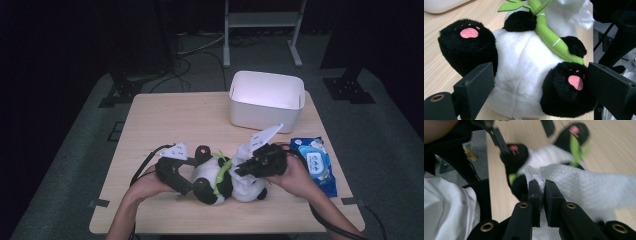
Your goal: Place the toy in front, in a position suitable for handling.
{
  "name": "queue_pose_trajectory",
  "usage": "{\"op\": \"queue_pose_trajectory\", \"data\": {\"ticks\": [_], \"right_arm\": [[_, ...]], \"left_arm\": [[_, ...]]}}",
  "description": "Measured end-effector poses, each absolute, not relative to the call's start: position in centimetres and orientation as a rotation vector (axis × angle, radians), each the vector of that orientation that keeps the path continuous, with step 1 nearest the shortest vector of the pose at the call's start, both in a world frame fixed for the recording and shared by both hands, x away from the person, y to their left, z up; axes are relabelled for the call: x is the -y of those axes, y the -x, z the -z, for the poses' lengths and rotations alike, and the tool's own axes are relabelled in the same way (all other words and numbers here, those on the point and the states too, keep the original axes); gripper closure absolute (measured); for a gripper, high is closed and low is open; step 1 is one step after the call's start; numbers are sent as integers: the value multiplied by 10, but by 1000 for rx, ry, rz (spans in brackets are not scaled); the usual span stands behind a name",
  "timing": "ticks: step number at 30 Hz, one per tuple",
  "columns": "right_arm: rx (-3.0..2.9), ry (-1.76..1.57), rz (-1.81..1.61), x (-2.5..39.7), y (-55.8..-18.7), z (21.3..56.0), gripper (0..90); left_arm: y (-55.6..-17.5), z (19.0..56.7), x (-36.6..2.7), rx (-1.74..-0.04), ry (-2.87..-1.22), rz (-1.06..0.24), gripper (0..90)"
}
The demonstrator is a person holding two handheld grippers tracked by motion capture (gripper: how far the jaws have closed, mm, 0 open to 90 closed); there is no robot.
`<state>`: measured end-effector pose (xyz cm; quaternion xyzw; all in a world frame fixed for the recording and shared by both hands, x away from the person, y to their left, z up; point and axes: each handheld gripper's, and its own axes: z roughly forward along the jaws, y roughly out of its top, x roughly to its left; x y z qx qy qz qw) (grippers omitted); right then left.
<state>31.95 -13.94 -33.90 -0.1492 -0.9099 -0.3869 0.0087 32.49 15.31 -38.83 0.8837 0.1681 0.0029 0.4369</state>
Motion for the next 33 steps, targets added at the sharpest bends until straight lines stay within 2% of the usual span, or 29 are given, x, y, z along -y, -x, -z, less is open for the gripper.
{"op": "queue_pose_trajectory", "data": {"ticks": [10,13,22,29,33], "right_arm": [[2864,295,1105,69,-329,342,832],[2880,302,1087,64,-331,344,757],[3027,375,1107,93,-327,336,556],[3032,517,1131,127,-330,347,475],[3037,557,1133,133,-335,355,414]], "left_arm": [[-324,388,-153,-412,-2220,-18,50],[-325,387,-153,-419,-2214,-25,50],[-324,386,-152,-424,-2217,-31,50],[-326,387,-152,-427,-2209,-24,50],[-326,388,-152,-426,-2210,-21,50]]}}
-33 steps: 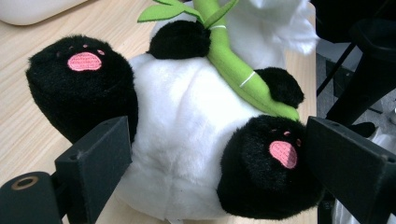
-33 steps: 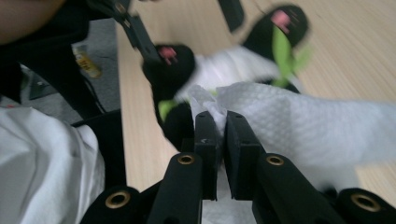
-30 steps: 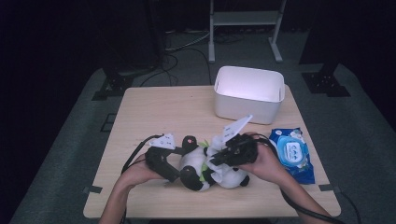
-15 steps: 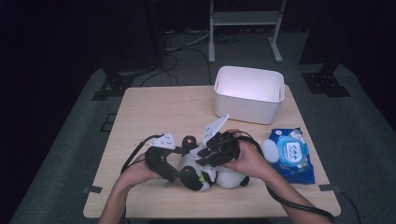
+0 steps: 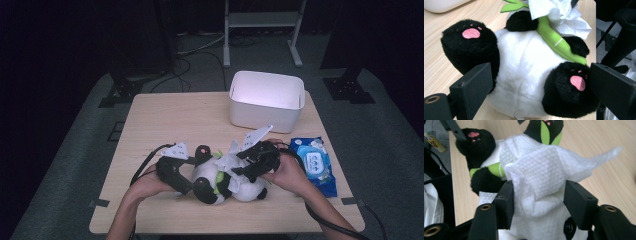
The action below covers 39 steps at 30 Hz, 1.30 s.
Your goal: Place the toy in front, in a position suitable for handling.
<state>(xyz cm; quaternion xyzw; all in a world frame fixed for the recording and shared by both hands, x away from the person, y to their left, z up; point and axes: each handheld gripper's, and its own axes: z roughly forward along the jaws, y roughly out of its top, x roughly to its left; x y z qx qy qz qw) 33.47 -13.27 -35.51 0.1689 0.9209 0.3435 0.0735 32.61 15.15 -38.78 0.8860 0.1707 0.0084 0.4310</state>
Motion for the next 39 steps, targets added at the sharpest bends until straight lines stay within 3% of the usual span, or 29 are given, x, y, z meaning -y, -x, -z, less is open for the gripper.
{"op": "queue_pose_trajectory", "data": {"ticks": [5,11,26,39], "right_arm": [[-2780,-513,-1019,124,-342,362,390],[-2806,-512,-997,121,-340,364,531],[-2786,-499,-1024,140,-323,351,643],[-2768,-395,-1013,108,-328,331,655]], "left_arm": [[-326,388,-152,-426,-2211,-20,50],[-325,388,-152,-411,-2219,-15,50],[-322,384,-153,-392,-2236,-36,50],[-324,388,-151,-399,-2239,-11,50]]}}
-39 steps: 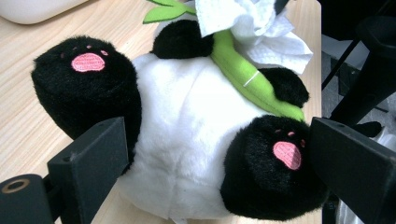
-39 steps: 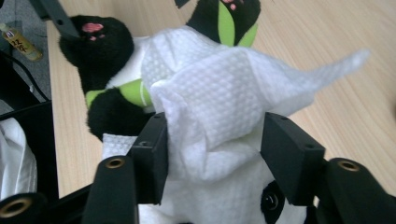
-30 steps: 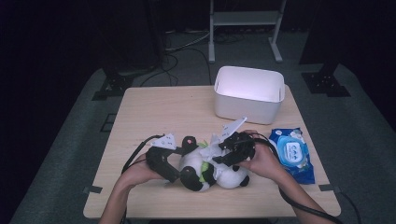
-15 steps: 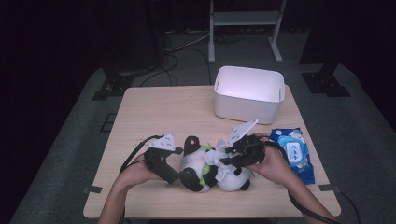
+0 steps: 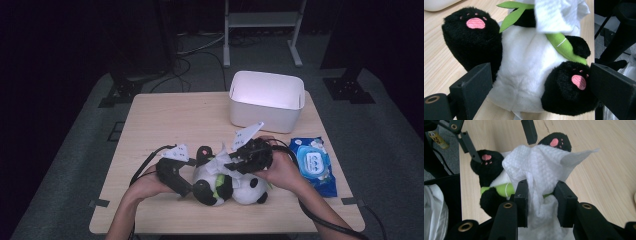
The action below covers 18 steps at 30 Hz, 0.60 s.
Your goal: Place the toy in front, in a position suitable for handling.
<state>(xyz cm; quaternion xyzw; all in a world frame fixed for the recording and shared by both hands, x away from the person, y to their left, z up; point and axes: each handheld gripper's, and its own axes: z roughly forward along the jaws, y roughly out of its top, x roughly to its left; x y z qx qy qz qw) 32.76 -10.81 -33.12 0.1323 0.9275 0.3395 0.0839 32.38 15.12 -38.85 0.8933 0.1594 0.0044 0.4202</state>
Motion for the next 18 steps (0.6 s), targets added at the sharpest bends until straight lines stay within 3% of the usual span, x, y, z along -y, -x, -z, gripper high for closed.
{"op": "queue_pose_trajectory", "data": {"ticks": [13,18], "right_arm": [[-2815,-341,-991,75,-341,327,644],[-2857,-312,-960,62,-342,332,678]], "left_arm": [[-324,389,-150,-390,-2240,-4,50],[-323,388,-150,-384,-2242,-14,50]]}}
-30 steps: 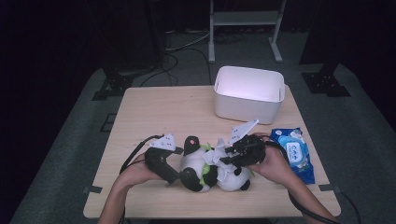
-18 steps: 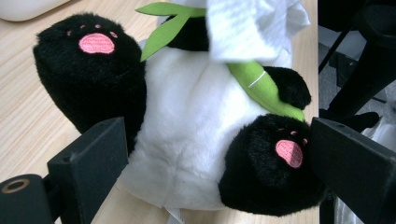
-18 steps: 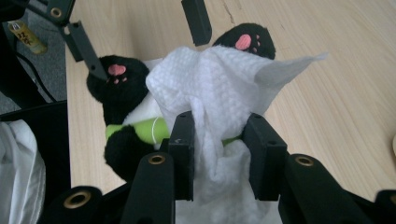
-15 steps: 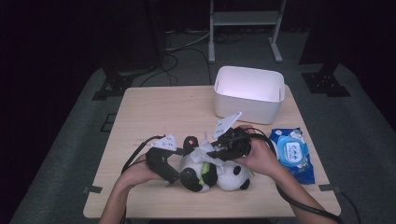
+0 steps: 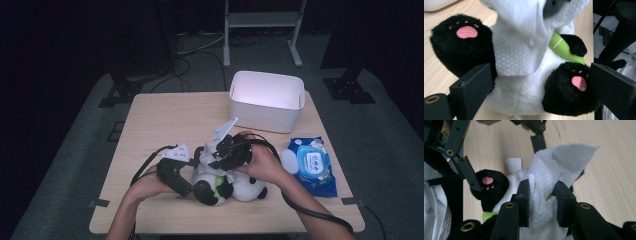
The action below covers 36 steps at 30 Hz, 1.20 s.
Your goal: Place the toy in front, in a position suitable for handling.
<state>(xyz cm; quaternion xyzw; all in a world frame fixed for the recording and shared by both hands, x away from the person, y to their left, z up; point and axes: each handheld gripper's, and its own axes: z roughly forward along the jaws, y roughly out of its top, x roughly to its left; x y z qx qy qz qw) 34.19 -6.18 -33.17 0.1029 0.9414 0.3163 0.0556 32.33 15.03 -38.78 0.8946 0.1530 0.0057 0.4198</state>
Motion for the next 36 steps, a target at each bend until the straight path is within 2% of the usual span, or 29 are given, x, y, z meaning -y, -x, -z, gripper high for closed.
{"op": "queue_pose_trajectory", "data": {"ticks": [10,17,25,30,36], "right_arm": [[-2950,-356,-930,64,-342,351,699],[-2939,-350,-952,65,-337,351,698],[-2915,-318,-947,59,-335,342,613],[-2885,-311,-991,57,-335,333,611],[-2850,-298,-1046,58,-335,325,749]], "left_arm": [[-323,384,-153,-408,-2224,-60,51],[-323,386,-151,-404,-2229,-58,50],[-323,388,-151,-411,-2230,-48,50],[-323,388,-151,-408,-2228,-49,50],[-323,388,-151,-409,-2228,-51,50]]}}
